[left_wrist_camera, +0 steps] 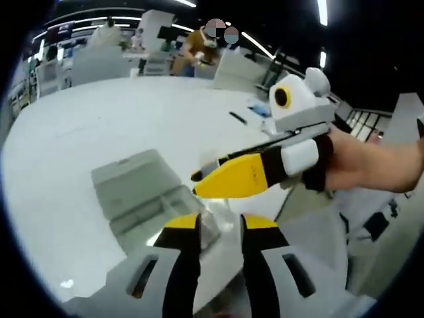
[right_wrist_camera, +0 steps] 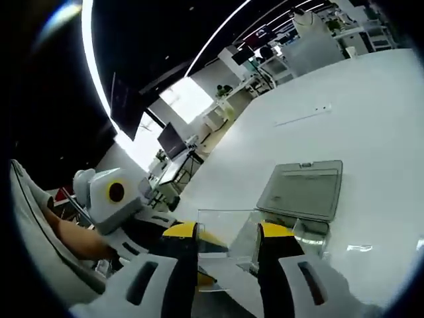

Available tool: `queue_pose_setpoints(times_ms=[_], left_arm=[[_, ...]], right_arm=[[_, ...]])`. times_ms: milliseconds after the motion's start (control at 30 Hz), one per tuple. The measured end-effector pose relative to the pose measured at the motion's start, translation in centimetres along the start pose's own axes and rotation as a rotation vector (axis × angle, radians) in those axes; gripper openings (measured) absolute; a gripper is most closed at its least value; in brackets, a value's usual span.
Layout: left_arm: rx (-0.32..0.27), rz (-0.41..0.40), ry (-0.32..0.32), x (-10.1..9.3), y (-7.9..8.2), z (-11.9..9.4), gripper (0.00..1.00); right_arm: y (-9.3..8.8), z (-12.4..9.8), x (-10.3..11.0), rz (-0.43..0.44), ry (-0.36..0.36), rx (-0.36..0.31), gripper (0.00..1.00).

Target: Insert the divider into the dual guide fixture by aligning both edges with the guide slots and pushing it downward to the bottom, including one-sided entry, uneven engagement, binding, and posture correction.

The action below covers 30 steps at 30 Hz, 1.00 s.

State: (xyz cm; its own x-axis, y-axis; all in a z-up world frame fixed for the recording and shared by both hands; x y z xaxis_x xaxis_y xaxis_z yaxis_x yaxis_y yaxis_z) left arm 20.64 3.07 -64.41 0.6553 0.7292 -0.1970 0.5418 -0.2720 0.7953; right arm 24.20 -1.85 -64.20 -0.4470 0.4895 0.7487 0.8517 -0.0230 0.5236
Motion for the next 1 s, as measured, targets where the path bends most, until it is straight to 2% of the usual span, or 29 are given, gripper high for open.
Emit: queue_pose_setpoints(times_ms=[200,333,667,1000], left_arm=[[0.044,-0.012,0.046,0.1,-0.6,0.5,0.17],[0.051,-0.034,0.066,0.1,-0.7,0.8,0.15],[0.083,-0.045,0.098,0.1,-0.8,1.5,0.1],[0.105,-0.05,0.109,-0.1,-1.4,1.7,0.04]], right_arm=[[-0.3,0.3,-0.3,0.038,-0.058,0.001,0.31],[-0.3,0.3,-0.6,0.06,-0.091,-0.005,0.31],[-0.7,0.6,-1.0,0.059,-0.17,-0.01,0.3],[-0.8,0.7,-0.7,0.055,-0.19,-0.013,0.3]])
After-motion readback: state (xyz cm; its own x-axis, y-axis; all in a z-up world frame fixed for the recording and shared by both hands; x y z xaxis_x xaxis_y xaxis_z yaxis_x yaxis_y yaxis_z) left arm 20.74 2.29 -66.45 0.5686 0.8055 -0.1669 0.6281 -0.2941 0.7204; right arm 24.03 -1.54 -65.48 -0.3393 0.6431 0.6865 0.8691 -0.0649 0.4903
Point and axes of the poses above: the point that each gripper's makers call its tool centre point, and the gripper's own axes: z roughly forward along the fingers, x roughly to its left, y roughly out of its top, the point moved 4 cm from there along -z, roughly backward along the fingers, and after that the axes turned 10 degrees about z, right-handed, at the moved point
